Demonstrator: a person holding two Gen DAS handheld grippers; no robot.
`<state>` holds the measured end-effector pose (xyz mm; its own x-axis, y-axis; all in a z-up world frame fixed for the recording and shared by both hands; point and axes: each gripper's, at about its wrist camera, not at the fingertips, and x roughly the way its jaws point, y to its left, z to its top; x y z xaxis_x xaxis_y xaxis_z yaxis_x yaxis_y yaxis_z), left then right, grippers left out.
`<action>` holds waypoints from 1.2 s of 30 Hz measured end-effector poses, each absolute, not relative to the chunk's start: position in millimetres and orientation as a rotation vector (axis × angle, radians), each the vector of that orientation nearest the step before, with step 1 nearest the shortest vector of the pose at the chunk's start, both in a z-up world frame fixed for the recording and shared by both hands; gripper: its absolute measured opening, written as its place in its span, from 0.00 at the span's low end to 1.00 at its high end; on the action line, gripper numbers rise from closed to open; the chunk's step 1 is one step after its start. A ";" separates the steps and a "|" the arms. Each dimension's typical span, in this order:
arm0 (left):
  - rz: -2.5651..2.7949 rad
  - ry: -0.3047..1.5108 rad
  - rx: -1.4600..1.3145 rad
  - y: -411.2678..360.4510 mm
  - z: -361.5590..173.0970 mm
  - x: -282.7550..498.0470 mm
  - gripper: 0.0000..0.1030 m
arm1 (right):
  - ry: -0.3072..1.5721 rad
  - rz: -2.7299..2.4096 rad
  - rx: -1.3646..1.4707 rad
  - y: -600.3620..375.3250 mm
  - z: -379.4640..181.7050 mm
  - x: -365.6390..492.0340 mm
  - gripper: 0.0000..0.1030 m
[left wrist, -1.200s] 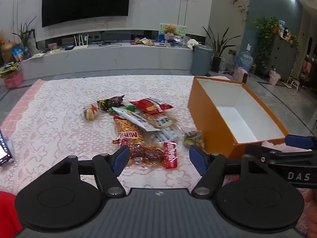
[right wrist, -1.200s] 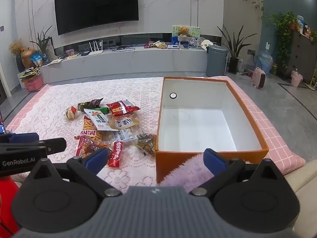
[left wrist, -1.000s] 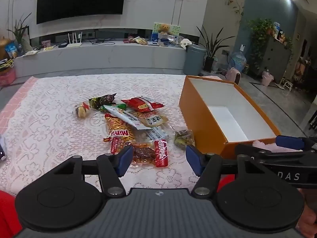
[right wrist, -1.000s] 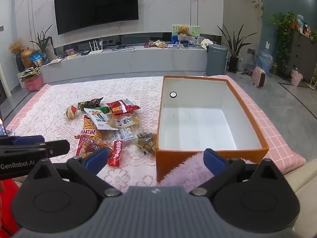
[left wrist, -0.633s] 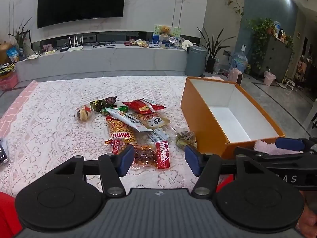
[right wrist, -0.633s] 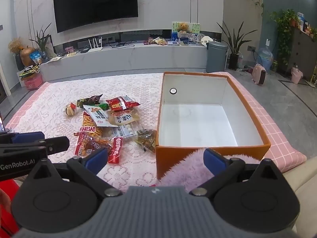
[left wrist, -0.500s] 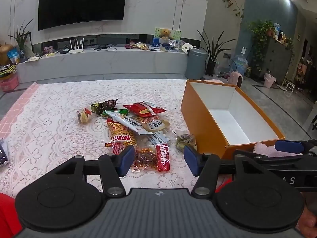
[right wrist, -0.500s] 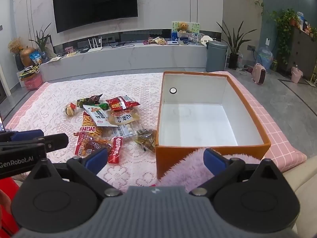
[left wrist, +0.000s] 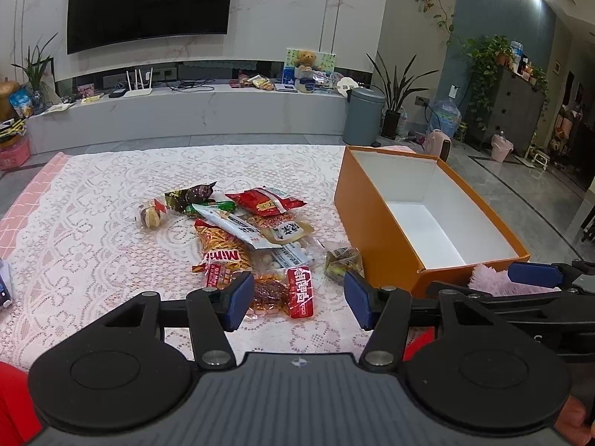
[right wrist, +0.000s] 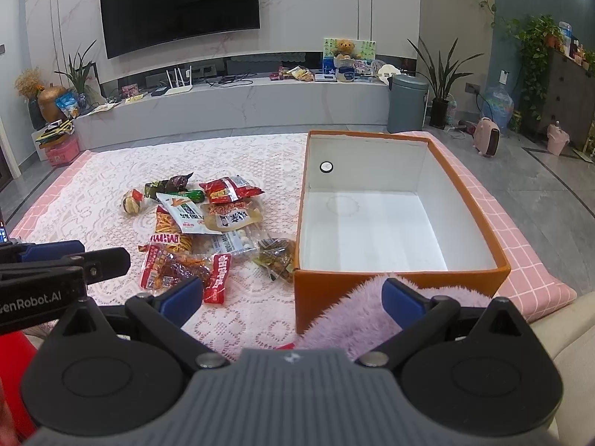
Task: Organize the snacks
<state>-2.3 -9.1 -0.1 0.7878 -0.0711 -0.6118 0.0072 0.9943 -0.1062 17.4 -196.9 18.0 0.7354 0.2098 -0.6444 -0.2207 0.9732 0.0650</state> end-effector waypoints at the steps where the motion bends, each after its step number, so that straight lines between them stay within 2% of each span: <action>1: -0.042 0.663 -0.098 -9.4 -0.3 -2.3 0.64 | 0.707 0.237 -0.017 -196.6 17.9 17.8 0.97; 36: -0.036 0.686 -0.148 -1.1 -3.0 1.8 0.65 | 0.719 0.250 -0.018 -193.1 16.9 19.4 0.97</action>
<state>1.8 -1.1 -3.0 0.7736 -0.0819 -0.6283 -0.0155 0.9889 -0.1480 19.4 -193.1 16.9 0.7244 0.2202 -0.6533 -0.2324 0.9702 0.0693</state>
